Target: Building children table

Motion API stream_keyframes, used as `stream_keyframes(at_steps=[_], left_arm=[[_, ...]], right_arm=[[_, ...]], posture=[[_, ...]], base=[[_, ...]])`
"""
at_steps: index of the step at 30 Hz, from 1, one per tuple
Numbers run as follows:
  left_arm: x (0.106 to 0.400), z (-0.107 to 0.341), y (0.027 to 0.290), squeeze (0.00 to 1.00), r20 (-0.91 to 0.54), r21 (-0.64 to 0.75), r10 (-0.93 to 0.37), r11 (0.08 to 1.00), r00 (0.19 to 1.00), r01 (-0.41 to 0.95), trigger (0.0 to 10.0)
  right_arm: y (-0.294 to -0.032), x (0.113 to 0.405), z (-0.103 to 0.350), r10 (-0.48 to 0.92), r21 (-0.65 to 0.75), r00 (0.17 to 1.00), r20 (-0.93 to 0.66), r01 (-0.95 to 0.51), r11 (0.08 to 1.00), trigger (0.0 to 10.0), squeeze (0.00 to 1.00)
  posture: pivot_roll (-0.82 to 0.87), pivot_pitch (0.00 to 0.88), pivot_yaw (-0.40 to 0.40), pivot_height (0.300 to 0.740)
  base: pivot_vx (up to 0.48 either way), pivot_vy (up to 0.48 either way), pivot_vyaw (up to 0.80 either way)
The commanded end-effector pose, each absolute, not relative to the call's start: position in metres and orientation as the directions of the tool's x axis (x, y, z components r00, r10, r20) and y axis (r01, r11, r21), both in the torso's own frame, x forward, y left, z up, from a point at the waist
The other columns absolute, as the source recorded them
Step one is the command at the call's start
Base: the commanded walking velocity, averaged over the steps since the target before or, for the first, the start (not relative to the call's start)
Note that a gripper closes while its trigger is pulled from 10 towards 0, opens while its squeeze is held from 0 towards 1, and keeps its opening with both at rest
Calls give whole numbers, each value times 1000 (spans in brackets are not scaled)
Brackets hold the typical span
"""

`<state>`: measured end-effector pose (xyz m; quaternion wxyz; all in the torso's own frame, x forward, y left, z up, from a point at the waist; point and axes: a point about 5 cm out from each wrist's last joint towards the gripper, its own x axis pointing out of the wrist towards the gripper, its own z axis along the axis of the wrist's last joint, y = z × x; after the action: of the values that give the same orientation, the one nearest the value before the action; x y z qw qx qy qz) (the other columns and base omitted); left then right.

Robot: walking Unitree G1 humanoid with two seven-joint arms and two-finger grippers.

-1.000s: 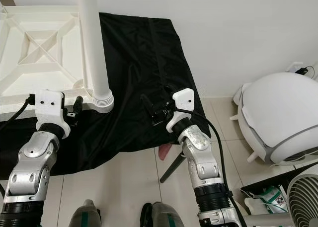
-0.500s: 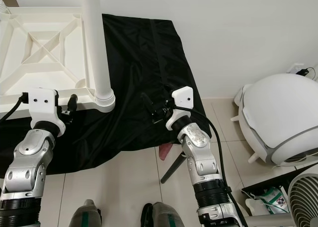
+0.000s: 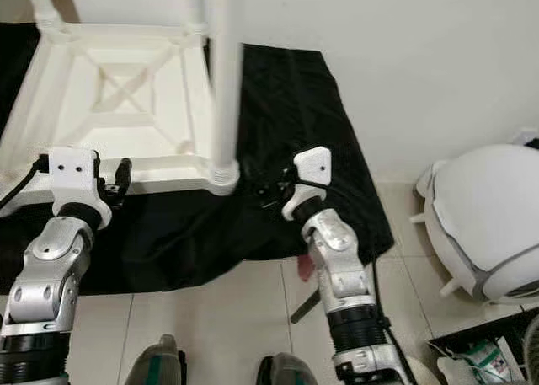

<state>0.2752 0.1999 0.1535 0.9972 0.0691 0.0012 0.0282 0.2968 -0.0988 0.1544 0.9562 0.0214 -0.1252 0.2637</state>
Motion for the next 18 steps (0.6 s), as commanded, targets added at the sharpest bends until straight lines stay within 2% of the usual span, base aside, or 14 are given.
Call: stream_keyframes(at_steps=[1,7,18], left_arm=[[278,150,191,0,-16,132,37,991,999,-35,10000],[278,151,187,0,-4,198,20,980,1000,-19,10000],[277,153,184,0,7,230,-18,973,1000,16,10000]], right_arm=[[-110,298,149,472,-36,851,229,-477,878,10000,0],[-109,298,148,471,-37,852,230,-476,879,10000,0],[-109,297,146,468,-36,853,230,-473,880,10000,0]], posture=[[79,26,-88,740],[78,26,-88,740],[77,29,-87,740]], base=[[0,0,0],[0,0,0],[0,0,0]])
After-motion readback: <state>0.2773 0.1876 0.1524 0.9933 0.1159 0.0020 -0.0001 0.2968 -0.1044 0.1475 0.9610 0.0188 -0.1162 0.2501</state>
